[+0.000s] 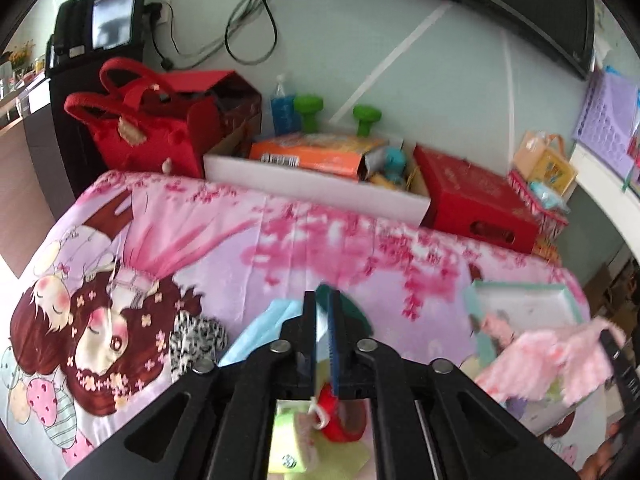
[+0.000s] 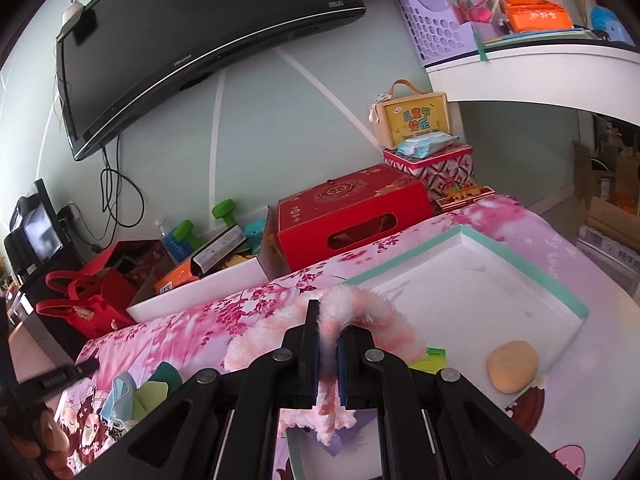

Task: Organize soft objects
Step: 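Carry the pink roll and blue mask over the white tray and open both grippers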

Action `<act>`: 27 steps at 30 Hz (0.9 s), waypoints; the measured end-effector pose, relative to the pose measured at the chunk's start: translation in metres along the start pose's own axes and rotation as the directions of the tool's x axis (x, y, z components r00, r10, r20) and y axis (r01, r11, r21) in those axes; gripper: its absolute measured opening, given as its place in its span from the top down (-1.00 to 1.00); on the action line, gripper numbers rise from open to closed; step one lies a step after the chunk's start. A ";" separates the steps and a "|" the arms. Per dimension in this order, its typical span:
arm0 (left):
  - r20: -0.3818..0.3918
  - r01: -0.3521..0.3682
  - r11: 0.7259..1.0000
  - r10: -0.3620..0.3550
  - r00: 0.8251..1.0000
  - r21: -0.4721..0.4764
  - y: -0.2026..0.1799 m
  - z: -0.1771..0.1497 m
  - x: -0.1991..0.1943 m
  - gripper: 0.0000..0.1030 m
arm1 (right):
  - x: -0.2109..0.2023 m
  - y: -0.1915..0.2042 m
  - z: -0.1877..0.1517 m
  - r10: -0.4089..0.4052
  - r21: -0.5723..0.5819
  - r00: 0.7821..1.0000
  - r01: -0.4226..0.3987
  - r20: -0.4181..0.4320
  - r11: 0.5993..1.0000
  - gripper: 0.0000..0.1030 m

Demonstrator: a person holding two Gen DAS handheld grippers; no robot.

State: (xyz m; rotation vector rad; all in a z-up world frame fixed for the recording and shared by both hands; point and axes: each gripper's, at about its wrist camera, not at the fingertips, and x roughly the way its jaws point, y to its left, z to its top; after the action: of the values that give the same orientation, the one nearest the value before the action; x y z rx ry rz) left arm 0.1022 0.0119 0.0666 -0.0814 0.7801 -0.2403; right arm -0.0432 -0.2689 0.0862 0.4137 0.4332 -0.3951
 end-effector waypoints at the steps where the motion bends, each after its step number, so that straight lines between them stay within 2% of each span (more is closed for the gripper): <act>1: -0.015 -0.006 1.000 0.006 1.000 0.014 -0.001 -0.003 0.002 0.26 | 0.000 0.000 0.000 -0.001 0.000 1.000 0.001 0.001 1.000 0.87; 3: -0.038 -0.031 0.998 0.033 0.999 0.052 -0.007 -0.010 0.006 0.05 | -0.002 -0.001 0.001 -0.007 -0.001 1.000 0.007 0.005 1.000 0.87; 7: -0.052 -0.094 0.987 0.102 0.993 0.133 -0.017 -0.017 0.013 0.05 | -0.002 -0.002 0.001 -0.011 0.002 1.000 0.011 0.002 1.000 0.87; 10: -0.074 -0.166 0.965 0.184 0.980 0.203 -0.021 -0.025 0.025 0.05 | -0.001 -0.004 0.001 -0.013 0.009 1.000 0.013 -0.005 1.000 0.87; 15: -0.094 -0.214 0.950 0.240 0.966 0.228 -0.018 -0.030 0.041 0.07 | -0.001 -0.005 0.001 -0.012 0.011 1.000 0.012 -0.006 1.000 0.87; 17: -0.086 -0.231 0.944 0.257 0.963 0.236 -0.017 -0.032 0.044 0.35 | -0.001 -0.005 0.001 -0.012 0.012 1.000 0.012 -0.004 1.000 0.87; 18: -0.085 -0.229 0.945 0.254 0.963 0.232 -0.017 -0.032 0.045 0.61 | -0.001 -0.006 0.001 -0.010 0.013 1.000 0.010 -0.003 1.000 0.87; 19: -0.084 -0.220 0.950 0.243 0.966 0.221 -0.015 -0.032 0.046 0.68 | -0.001 -0.005 0.001 -0.011 0.014 1.000 0.011 -0.003 1.000 0.87; 22: -0.079 -0.216 0.953 0.237 0.968 0.212 -0.015 -0.032 0.046 0.80 | 0.000 -0.005 0.000 -0.010 0.014 1.000 0.010 -0.005 1.000 0.87; 27: -0.055 -0.220 0.954 0.235 0.970 0.203 -0.016 -0.029 0.041 0.87 | 0.000 -0.006 0.000 -0.009 0.019 1.000 0.009 -0.005 1.000 0.87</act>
State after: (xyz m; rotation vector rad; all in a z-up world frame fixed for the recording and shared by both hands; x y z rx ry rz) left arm 0.1071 -0.0133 0.0204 0.2044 0.8329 -0.1000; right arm -0.0460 -0.2742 0.0839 0.4319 0.4366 -0.4069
